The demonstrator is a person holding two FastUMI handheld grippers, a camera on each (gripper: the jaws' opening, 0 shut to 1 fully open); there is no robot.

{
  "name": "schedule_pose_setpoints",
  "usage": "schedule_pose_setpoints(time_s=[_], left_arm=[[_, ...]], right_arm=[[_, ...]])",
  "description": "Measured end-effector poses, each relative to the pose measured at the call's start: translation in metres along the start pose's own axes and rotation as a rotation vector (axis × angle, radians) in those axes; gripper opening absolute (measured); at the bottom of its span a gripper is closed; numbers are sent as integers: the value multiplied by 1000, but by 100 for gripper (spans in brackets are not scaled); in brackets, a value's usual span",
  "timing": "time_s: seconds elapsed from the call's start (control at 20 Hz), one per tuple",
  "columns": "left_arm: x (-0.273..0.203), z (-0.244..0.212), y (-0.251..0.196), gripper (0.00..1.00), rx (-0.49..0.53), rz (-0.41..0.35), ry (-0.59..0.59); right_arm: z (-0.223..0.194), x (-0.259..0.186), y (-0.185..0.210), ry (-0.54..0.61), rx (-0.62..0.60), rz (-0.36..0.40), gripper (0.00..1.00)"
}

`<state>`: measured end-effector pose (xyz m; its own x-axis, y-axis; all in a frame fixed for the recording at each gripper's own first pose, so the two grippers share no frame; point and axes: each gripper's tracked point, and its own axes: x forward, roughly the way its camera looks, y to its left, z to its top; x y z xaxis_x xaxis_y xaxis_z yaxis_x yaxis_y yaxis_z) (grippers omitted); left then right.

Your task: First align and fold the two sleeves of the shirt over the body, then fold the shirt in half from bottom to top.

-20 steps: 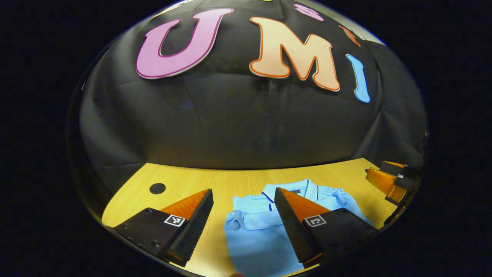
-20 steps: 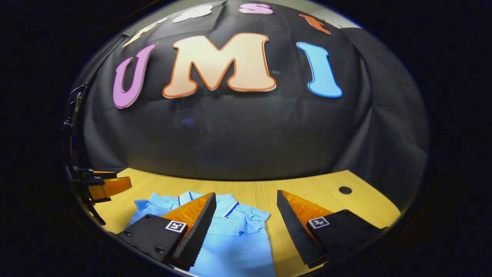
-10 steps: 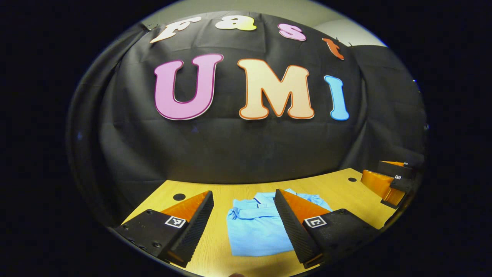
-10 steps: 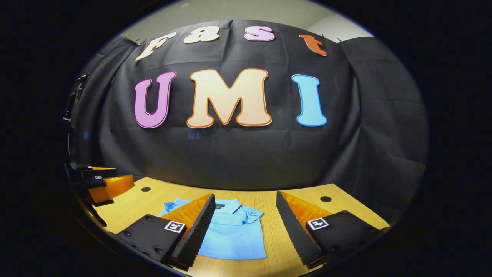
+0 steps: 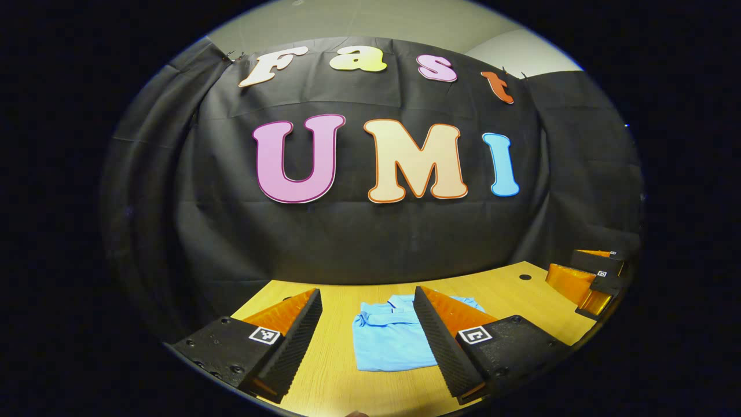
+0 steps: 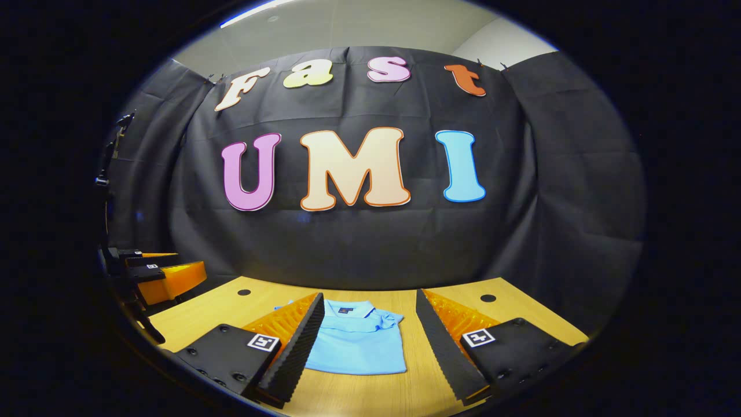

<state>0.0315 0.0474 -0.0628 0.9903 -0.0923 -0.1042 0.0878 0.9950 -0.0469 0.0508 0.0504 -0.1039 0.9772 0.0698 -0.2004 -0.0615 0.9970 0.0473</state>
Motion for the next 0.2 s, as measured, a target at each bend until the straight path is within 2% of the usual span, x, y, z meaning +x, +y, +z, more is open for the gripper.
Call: schedule_pose_setpoints(time_s=[0.2], left_arm=[[-11,8,6,95,10,18,-26]], right_arm=[[14,-8,1,-28,-17,12,98]])
